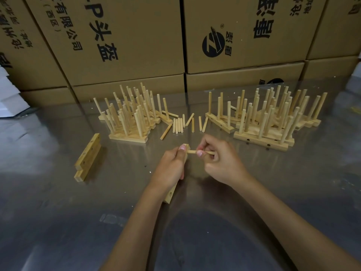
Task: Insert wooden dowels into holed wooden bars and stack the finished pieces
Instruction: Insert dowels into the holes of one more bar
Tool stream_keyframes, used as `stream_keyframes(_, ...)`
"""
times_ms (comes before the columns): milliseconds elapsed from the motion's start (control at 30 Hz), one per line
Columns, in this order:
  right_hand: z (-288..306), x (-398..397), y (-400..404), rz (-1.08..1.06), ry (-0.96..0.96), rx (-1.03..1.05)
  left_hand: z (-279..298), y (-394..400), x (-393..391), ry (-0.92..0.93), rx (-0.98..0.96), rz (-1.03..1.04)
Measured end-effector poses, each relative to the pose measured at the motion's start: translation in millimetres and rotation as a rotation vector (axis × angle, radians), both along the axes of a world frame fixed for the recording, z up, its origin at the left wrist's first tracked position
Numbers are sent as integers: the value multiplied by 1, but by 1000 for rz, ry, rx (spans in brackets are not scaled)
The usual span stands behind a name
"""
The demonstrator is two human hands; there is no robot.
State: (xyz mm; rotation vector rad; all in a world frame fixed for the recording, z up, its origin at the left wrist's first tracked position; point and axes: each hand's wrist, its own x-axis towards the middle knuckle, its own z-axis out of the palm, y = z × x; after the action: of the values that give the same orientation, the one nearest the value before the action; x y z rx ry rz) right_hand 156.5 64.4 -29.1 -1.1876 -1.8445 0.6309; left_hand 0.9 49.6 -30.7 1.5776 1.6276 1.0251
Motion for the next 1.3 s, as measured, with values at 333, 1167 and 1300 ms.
stream_keyframes(333, 5, -3, 10, -122, 357, -122, -6, 8, 11, -126, 36, 116)
stream_keyframes(1167, -23, 4, 44, -517, -497, -22, -10, 26, -10, -510, 13, 307)
stream_keyframes(1300, -16, 11, 12, -273, -176, -16, -8, 25, -11, -529, 2, 310)
